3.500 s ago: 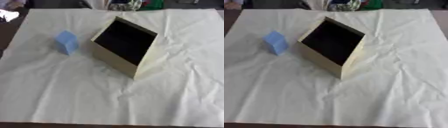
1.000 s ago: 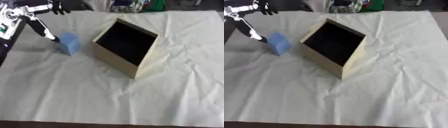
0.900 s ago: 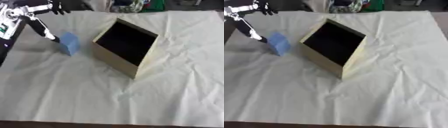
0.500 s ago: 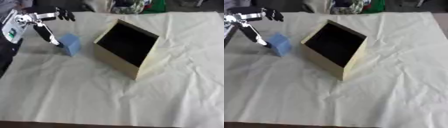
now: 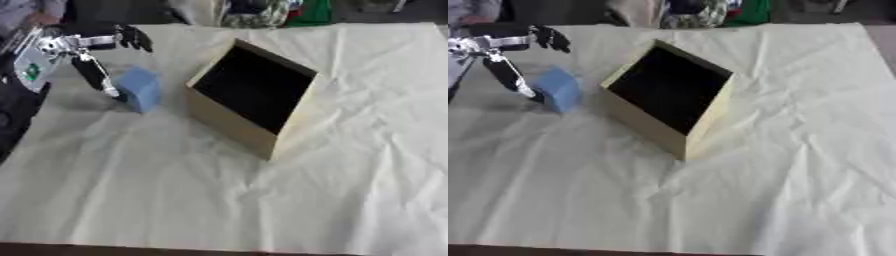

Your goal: Pick up objects on the table and place them in the box.

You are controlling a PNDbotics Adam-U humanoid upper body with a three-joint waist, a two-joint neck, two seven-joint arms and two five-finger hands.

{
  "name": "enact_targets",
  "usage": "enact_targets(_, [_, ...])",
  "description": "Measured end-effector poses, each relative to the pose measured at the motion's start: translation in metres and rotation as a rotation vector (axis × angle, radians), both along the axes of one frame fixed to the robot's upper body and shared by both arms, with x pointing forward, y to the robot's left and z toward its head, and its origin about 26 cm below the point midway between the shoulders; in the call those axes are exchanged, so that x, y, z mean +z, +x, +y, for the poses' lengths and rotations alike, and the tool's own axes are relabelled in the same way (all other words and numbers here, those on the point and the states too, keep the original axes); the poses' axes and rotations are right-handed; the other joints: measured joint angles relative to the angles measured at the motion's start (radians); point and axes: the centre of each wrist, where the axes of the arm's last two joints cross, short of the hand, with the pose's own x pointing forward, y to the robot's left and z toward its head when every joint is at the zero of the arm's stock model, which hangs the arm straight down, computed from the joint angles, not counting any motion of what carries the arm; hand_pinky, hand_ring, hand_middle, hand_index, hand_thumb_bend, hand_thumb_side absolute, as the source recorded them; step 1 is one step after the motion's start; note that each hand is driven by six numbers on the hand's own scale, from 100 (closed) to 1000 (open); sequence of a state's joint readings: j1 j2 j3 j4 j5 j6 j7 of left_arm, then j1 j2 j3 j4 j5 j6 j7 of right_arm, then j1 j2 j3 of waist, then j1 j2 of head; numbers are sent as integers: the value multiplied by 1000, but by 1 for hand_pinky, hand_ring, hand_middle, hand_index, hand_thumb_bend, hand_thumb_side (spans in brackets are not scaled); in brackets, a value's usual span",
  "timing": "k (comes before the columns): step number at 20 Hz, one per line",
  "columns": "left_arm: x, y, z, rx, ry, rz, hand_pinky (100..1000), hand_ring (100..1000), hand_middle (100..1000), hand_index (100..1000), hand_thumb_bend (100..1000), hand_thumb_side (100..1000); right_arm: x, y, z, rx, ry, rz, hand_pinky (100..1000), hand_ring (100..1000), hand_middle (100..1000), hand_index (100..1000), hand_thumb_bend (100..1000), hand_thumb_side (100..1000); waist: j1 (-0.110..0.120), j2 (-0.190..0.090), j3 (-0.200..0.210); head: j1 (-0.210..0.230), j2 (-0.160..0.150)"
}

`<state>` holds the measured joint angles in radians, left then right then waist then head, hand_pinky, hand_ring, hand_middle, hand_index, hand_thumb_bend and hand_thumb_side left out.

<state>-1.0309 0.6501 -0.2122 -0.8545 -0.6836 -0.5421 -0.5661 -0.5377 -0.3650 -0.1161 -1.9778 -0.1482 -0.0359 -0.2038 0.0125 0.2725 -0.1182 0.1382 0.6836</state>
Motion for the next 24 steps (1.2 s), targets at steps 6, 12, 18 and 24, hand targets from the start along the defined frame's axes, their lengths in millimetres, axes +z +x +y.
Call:
enact_targets(6, [-2,1,-3,2,40,-6,854,873,900,882,709,100,3,0,1,7,2,-7,655,593,569,721,100,433,4,0,-9,0,-1])
enact_targets(12, [-2,2,-2,13,73,-7,852,871,896,867,695,100,3,-1,1,13,5,-9,655,593,567,721,100,439,11,11,-15,0,-4])
enact_targets(18, [-3,3,-8,-3,58,-9,842,838,809,788,689,100,5,-1,2,16,5,-12,654,592,566,720,100,443,13,18,-18,3,-8])
enact_targets(24, [-3,4,-12,-20,32,-9,819,764,622,661,640,100,5,-1,2,18,4,-14,655,592,565,720,100,443,13,19,-21,8,-8])
